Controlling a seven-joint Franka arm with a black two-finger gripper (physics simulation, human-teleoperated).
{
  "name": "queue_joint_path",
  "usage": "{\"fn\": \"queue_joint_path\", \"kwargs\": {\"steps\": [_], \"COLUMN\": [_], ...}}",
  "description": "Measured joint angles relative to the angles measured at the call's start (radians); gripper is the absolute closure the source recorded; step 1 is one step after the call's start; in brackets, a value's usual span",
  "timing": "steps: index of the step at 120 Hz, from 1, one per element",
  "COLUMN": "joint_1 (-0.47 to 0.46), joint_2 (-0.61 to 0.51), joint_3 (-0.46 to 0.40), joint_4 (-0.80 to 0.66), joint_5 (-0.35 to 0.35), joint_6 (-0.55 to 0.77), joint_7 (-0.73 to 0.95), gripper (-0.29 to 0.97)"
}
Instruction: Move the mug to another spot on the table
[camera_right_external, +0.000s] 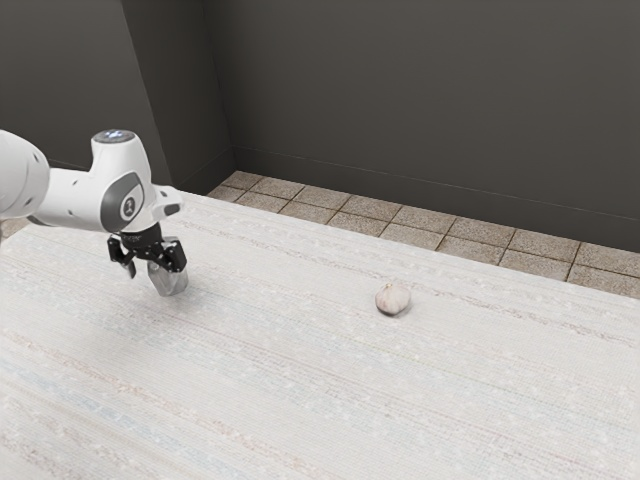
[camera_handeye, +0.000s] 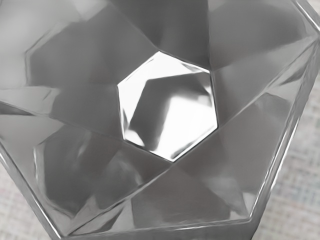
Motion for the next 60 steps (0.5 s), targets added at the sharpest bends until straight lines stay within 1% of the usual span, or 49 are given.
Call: {"fn": "queue_joint_path", "kwargs": {"steps": [20,28,46,60], "joint_1": [0.001,0.001,0.000,0.000], "joint_2": [0.011,0.011,0.011,0.011], "joint_3": [0.001,0.001,0.002,0.002], "joint_4": [0.007,0.007,0.007,0.007], "joint_5": [-0.018,-0.031,-0.046,-0.049], "joint_6": [0.006,0.007,0.008,0.009], "joint_7": [0.018,0.024,0.036,0.043], "gripper": [0.02,0.11,0.36,0.51]}}
